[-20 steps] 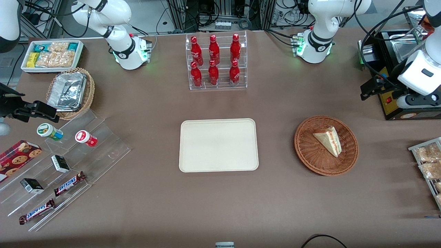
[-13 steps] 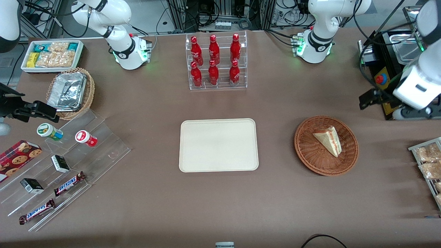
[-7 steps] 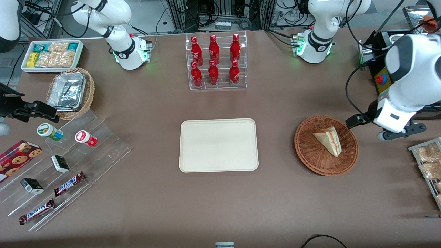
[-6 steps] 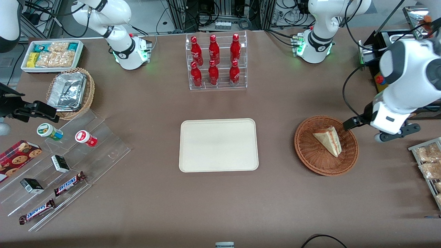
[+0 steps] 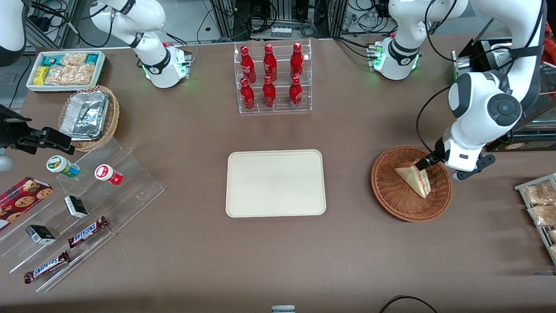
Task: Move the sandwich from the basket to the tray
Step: 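Move the left gripper over the wicker basket and lower toward the sandwich, then close the left gripper on the wrapped sandwich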
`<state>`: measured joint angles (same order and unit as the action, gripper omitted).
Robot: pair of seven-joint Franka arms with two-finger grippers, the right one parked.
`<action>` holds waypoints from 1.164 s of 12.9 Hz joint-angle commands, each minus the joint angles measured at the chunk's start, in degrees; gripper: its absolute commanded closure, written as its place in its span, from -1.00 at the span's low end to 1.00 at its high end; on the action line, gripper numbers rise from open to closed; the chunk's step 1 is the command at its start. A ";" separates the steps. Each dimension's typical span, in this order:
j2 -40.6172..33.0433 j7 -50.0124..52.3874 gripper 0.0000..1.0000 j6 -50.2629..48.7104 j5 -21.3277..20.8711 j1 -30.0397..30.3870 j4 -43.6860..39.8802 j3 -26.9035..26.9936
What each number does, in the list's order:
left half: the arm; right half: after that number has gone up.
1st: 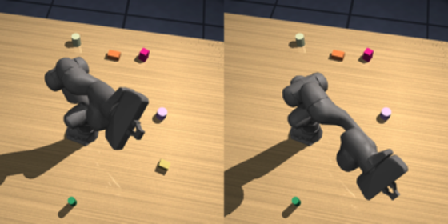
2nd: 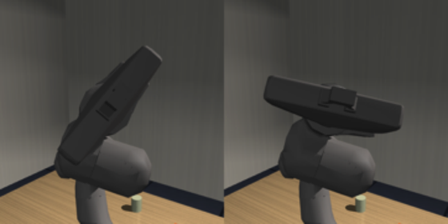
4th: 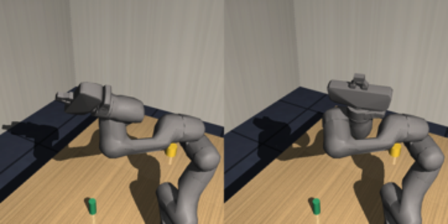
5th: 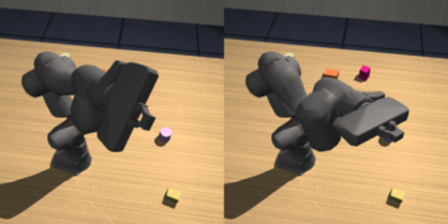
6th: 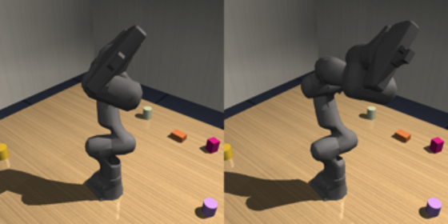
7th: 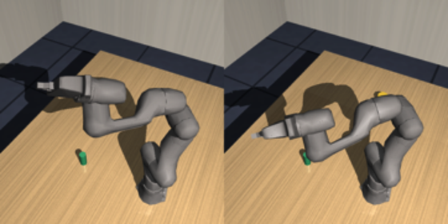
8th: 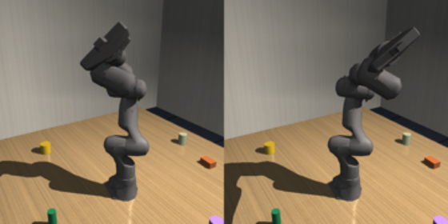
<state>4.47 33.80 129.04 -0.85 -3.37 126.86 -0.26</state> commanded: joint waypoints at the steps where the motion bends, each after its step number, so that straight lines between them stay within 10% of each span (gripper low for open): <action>1: 0.62 2.85 -1.00 1.12 -0.65 -0.14 0.23 -0.18; 15: 10.47 9.18 -0.81 9.91 -0.65 -1.46 0.40 -0.45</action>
<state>14.41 41.45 137.87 -0.85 -4.34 127.17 -0.81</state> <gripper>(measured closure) 0.018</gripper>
